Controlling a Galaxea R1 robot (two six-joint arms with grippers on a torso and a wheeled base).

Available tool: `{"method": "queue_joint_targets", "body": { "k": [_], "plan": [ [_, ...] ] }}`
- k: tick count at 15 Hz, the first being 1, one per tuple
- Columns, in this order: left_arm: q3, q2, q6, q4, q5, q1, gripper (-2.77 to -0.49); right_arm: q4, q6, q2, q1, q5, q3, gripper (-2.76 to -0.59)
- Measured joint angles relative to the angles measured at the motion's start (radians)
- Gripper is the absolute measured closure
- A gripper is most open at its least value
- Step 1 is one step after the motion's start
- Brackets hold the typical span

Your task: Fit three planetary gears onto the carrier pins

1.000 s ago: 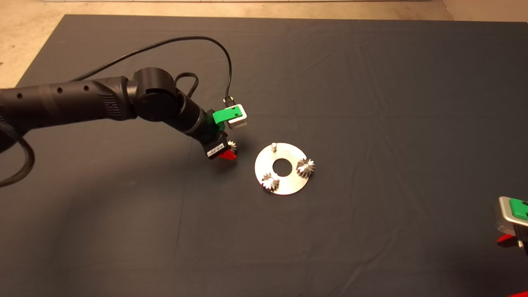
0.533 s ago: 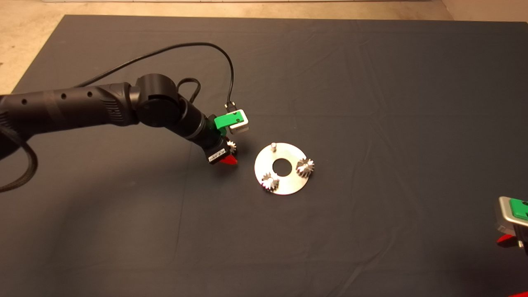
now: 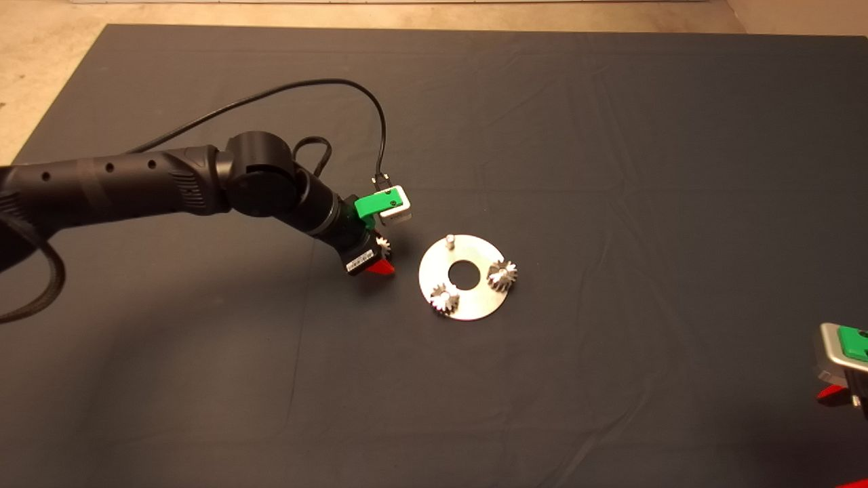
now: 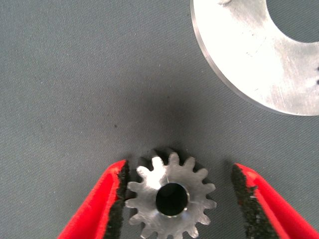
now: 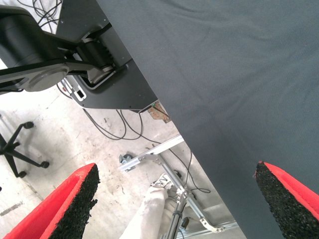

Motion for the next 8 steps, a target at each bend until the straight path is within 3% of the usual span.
{"method": "queue_joint_targets", "body": {
  "k": [8],
  "plan": [
    [0.000,-0.002,0.000,0.000,-0.003,0.000,-1.09,0.000,0.000,-0.002,0.000,0.000,0.000,-2.33]
  ]
}}
